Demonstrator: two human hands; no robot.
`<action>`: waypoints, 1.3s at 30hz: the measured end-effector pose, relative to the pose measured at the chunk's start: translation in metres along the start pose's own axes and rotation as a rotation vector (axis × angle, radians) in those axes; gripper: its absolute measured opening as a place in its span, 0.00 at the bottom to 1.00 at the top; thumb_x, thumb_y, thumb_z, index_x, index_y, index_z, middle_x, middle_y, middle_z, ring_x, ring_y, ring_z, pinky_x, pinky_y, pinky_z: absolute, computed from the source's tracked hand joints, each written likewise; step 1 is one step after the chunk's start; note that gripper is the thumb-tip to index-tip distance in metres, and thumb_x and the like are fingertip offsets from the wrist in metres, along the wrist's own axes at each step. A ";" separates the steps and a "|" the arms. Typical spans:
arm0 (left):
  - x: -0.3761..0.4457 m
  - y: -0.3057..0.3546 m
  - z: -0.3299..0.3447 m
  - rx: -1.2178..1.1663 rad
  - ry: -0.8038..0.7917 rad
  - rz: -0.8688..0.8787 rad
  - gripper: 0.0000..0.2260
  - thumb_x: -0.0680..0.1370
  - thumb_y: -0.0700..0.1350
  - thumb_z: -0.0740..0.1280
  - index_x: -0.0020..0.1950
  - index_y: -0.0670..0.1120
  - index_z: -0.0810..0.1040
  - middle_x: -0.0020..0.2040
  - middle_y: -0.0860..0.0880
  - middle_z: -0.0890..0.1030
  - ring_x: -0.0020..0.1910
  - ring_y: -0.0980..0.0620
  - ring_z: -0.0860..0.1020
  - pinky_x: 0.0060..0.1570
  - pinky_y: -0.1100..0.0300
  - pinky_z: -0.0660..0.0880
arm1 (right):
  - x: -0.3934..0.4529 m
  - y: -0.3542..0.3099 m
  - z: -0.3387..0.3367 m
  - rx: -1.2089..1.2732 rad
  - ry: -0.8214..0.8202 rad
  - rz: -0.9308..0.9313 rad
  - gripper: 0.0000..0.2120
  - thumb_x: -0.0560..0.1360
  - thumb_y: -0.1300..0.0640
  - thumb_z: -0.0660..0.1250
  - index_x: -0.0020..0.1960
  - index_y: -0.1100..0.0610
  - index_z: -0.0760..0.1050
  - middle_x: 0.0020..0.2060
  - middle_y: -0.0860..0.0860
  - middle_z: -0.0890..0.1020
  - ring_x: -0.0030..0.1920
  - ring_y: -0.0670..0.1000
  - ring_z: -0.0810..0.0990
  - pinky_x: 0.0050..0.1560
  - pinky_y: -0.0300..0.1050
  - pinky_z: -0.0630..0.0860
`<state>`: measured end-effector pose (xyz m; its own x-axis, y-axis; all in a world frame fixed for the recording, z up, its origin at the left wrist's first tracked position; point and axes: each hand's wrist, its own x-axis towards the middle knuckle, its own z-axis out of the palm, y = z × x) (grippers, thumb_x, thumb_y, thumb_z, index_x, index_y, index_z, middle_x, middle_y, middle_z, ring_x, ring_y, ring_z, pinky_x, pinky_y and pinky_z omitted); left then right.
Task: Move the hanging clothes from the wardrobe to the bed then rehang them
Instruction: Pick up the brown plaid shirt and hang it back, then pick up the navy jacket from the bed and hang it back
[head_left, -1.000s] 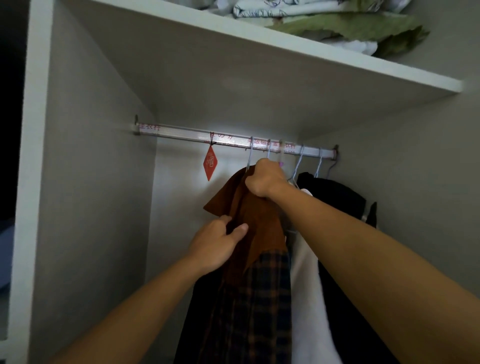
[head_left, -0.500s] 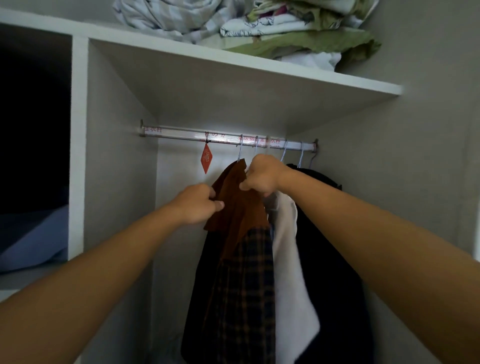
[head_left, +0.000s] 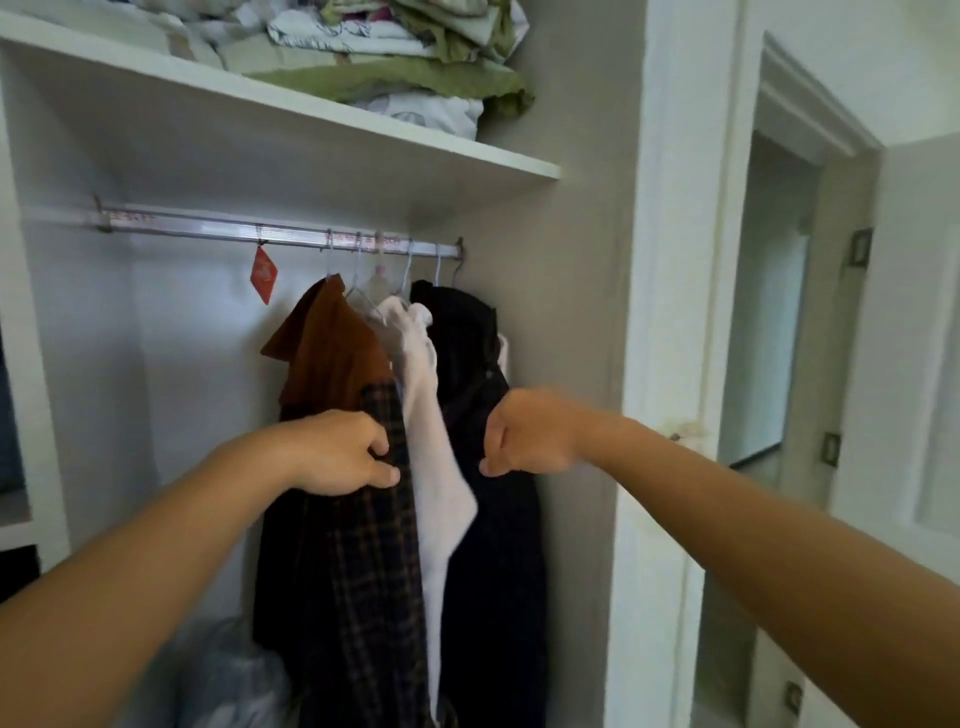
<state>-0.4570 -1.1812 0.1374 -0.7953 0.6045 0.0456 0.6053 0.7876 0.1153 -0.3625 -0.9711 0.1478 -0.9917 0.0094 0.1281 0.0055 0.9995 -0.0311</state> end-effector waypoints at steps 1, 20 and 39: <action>-0.005 0.013 0.006 0.016 -0.063 0.025 0.16 0.75 0.62 0.66 0.54 0.51 0.77 0.56 0.48 0.77 0.54 0.48 0.77 0.58 0.54 0.72 | -0.020 0.010 0.002 -0.009 -0.024 0.036 0.20 0.75 0.46 0.68 0.49 0.64 0.81 0.46 0.58 0.84 0.48 0.58 0.82 0.53 0.53 0.78; -0.117 0.423 0.107 0.007 -0.228 0.613 0.22 0.80 0.58 0.62 0.71 0.50 0.69 0.68 0.52 0.72 0.62 0.54 0.73 0.60 0.60 0.70 | -0.469 0.186 -0.004 0.065 -0.026 0.580 0.15 0.77 0.47 0.67 0.58 0.56 0.80 0.52 0.50 0.83 0.49 0.48 0.78 0.51 0.41 0.72; -0.277 0.831 0.190 0.015 -0.381 1.288 0.23 0.79 0.60 0.62 0.72 0.52 0.68 0.68 0.51 0.71 0.62 0.53 0.72 0.62 0.59 0.69 | -0.869 0.276 -0.007 0.067 0.033 1.336 0.13 0.75 0.46 0.69 0.56 0.51 0.80 0.51 0.48 0.81 0.49 0.50 0.80 0.55 0.47 0.78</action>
<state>0.2727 -0.6714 0.0317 0.3942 0.9040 -0.1651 0.9123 -0.3634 0.1885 0.5021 -0.7030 0.0349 -0.2270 0.9738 -0.0147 0.9551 0.2196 -0.1989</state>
